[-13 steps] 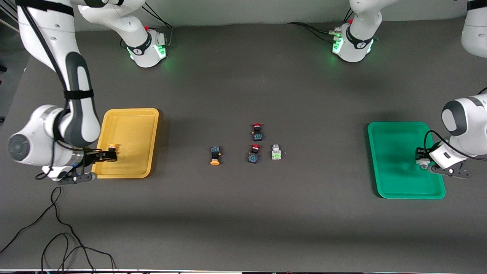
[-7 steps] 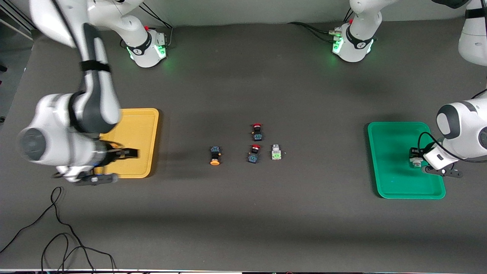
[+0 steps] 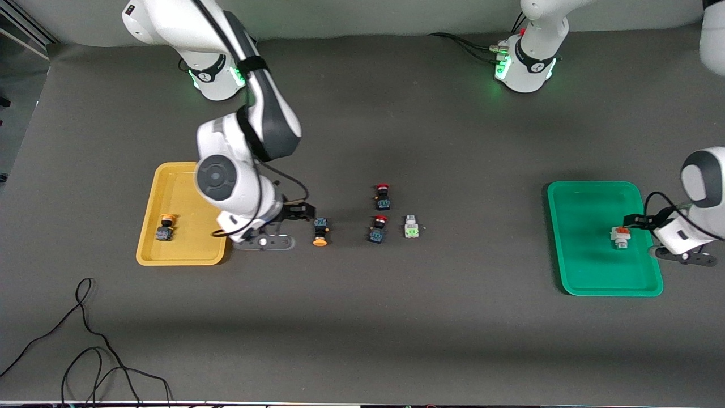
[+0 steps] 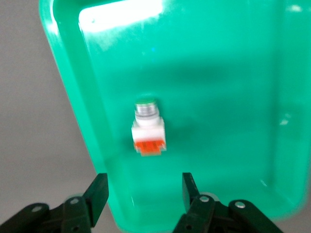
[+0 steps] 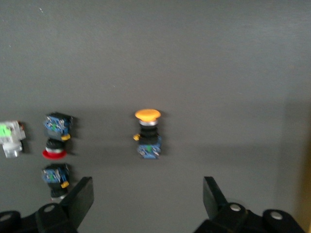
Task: Place green and yellow buttons in trays
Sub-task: 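Reach the right gripper to another yellow button while the left gripper reaches green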
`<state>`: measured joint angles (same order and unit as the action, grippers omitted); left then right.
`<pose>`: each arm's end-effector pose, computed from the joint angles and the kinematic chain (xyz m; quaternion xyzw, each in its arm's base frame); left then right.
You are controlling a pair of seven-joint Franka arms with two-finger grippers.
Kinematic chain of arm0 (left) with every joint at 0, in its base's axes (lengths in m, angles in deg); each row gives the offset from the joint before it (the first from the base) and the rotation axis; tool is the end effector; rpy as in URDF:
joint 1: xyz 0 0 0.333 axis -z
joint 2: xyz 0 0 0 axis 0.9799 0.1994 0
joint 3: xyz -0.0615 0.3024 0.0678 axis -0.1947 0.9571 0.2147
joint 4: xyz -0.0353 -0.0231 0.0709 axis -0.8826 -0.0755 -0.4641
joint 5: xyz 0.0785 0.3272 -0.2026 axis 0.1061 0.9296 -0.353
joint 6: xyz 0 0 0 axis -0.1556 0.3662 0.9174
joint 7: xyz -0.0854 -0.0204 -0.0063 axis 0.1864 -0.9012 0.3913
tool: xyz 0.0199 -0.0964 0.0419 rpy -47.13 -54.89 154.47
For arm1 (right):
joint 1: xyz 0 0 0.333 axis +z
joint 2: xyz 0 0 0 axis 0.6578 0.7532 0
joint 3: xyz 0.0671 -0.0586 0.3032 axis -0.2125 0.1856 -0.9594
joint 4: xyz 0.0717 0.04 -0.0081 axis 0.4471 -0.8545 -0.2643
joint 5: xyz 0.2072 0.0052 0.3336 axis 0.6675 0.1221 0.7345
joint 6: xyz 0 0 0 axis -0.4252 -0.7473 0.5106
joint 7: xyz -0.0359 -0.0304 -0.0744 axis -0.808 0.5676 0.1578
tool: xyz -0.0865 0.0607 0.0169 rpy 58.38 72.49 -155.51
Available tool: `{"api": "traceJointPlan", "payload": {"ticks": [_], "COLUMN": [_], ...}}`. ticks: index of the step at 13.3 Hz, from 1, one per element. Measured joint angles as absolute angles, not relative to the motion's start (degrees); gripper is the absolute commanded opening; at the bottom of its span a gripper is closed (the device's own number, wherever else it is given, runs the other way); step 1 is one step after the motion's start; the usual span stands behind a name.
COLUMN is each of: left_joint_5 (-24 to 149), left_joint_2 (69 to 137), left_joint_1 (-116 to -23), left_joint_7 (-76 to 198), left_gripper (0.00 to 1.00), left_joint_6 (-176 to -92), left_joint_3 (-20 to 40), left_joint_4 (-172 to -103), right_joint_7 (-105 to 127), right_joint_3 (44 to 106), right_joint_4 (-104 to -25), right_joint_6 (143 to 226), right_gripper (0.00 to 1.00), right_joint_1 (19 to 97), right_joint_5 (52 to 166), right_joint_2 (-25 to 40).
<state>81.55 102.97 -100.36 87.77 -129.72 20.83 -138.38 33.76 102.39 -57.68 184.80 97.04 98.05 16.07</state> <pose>0.6056 0.1725 0.3004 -0.9878 0.0934 0.1238 0.0105 0.5886 0.3348 0.3336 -0.9978 0.0275 0.0440 0.0422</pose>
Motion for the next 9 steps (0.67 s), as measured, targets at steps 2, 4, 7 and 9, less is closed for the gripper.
{"api": "traceJointPlan", "payload": {"ticks": [2,4,7,9], "left_joint_5": [81.2,78.5,74.2,69.8], "left_joint_2": [100.5,99.4,99.5,100.3], "left_joint_1": [-99.2,-97.4,-93.7,-89.4], "left_joint_7": [85.6,79.0,64.8,55.8], "left_gripper": [0.65,0.65,0.66,0.71], "left_joint_6": [-118.3,-109.0,-105.5,-106.8], "left_joint_3": [18.2,14.7,9.7,8.1], "left_joint_4": [-132.8,-127.1,-124.1,-124.0], "right_joint_7": [36.2,37.2,37.6,37.6], "right_joint_3": [102.2,101.6,100.5,100.3], "right_joint_4": [-57.8,-57.8,-57.7,-57.7], "right_joint_6": [189.6,193.5,197.5,199.0], "right_gripper": [1.00,1.00,1.00,0.99], "right_joint_1": [98.5,98.8,98.8,98.8], "right_joint_5": [98.6,99.5,100.5,101.9], "right_joint_2": [20.4,24.6,28.5,29.9]}}
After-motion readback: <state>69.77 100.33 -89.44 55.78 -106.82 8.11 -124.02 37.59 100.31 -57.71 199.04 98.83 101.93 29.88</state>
